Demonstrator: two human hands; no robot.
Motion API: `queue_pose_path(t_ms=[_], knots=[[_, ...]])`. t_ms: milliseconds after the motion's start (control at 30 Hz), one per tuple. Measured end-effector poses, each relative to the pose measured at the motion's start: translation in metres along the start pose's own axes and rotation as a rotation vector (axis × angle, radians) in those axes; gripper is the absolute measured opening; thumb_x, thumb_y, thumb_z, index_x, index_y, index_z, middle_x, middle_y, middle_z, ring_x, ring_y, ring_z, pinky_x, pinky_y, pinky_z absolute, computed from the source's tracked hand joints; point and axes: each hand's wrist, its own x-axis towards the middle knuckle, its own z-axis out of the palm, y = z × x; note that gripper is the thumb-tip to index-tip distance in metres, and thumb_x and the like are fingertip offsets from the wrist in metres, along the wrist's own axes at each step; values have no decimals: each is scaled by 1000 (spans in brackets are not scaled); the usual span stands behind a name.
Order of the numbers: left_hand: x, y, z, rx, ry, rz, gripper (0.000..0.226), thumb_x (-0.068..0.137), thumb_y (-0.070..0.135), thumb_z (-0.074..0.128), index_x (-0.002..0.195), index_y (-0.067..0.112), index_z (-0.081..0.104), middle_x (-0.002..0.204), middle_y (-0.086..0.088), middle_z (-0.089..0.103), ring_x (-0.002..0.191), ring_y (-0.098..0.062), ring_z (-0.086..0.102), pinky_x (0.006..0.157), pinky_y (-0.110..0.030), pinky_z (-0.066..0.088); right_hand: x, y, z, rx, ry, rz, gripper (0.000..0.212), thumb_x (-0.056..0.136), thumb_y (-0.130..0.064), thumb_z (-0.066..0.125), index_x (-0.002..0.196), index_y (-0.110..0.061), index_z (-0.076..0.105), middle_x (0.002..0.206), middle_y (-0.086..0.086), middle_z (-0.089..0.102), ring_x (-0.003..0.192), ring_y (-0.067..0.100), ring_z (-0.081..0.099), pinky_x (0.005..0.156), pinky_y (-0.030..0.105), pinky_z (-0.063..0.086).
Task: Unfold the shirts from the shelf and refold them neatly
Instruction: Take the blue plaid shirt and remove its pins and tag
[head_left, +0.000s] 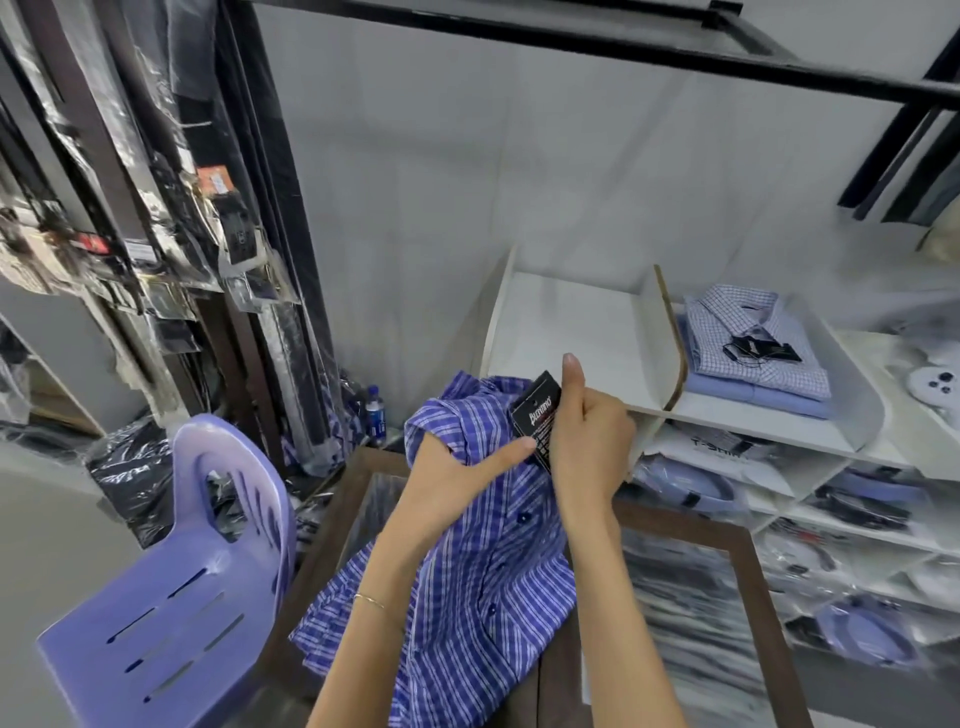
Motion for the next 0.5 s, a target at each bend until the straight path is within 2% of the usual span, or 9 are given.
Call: queue_pose_path(t_ms=[100, 167, 233, 300, 400, 500], knots=[[2, -1, -3, -92, 83, -12, 32, 79, 18, 76, 108, 18, 64, 98, 9, 74, 92, -7, 70, 78, -19, 54, 1, 0, 3, 106, -131, -34, 57, 98, -43, 42, 47, -20, 34, 44, -8, 39, 43, 4, 34, 48, 25, 26], [6, -1, -6, -126, 191, -37, 38, 80, 21, 75, 115, 16, 60, 103, 5, 73, 94, -9, 69, 81, -26, 55, 5, 1, 0, 250, -290, -27, 53, 98, -36, 47, 51, -12, 47, 47, -9, 49, 46, 1, 40, 49, 22, 32], [9, -1, -9, -174, 290, -63, 44, 80, 22, 75, 120, 15, 57, 109, 1, 71, 95, -12, 69, 85, -33, 56, 8, 1, -7, 353, -446, 31, 43, 96, -33, 52, 68, -2, 64, 60, 0, 63, 54, 6, 53, 53, 22, 40], [11, 0, -13, -232, 341, -75, 41, 81, 20, 74, 118, 15, 58, 107, -1, 71, 94, -15, 70, 87, -38, 56, 10, 0, -15, 431, -550, 92, 29, 93, -28, 59, 84, -3, 71, 73, 3, 71, 60, 7, 60, 55, 19, 46], [12, 3, -17, -287, 364, -79, 36, 83, 17, 72, 115, 13, 58, 102, -3, 73, 88, -16, 72, 83, -39, 57, 11, -1, -22, 479, -633, 102, 17, 88, -22, 65, 91, -6, 73, 80, 4, 75, 63, 7, 64, 57, 16, 49], [14, 6, -17, -286, 379, -89, 40, 82, 19, 73, 117, 11, 56, 102, -4, 72, 86, -16, 72, 82, -39, 58, 11, -3, -23, 493, -631, 134, 15, 86, -19, 68, 90, -6, 73, 81, 7, 75, 65, 10, 65, 58, 17, 51]])
